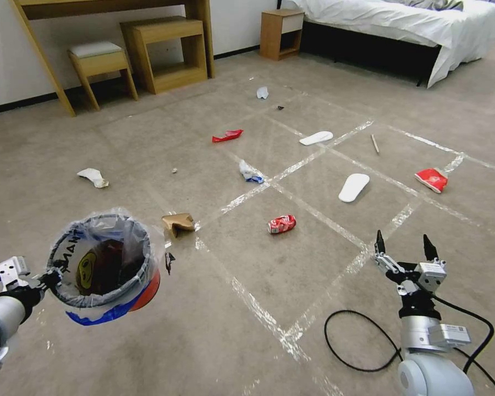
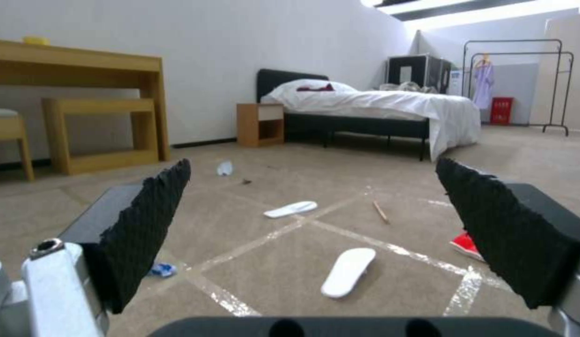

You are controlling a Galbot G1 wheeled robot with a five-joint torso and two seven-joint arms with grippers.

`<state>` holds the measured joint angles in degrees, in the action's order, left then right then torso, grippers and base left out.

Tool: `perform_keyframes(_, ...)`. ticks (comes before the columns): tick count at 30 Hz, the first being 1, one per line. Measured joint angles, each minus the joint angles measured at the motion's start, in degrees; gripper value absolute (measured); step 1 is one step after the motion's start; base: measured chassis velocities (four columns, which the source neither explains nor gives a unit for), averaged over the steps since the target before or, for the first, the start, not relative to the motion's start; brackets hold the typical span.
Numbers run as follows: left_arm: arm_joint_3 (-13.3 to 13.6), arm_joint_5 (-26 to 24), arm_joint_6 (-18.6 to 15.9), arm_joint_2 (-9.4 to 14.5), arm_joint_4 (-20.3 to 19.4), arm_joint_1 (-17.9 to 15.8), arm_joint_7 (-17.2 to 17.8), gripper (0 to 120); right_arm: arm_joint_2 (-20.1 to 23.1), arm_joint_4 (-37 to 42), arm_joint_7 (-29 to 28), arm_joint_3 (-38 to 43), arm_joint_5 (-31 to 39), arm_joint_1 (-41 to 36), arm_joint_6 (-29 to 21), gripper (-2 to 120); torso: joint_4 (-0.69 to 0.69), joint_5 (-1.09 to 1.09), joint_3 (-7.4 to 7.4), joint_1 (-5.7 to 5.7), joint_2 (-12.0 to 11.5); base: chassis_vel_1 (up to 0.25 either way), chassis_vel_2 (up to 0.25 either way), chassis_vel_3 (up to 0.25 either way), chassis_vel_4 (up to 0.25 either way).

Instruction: Pick up the trash bin and place the garbage on the floor into it.

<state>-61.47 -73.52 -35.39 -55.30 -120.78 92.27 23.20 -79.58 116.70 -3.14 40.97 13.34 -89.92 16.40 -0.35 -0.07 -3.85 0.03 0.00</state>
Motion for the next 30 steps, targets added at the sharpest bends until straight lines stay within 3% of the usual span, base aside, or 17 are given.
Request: perform_keyframes(30,-1.03,0.40,0.65,-0.40,-1.15,1.65,-0.09,1,-0.79,0.05,0.00,-0.48,-0.92,-1.20,1.23,100,0.00,-0.01,0.00,0.00,0.00,-0.161,0.161,0.161,-0.158)
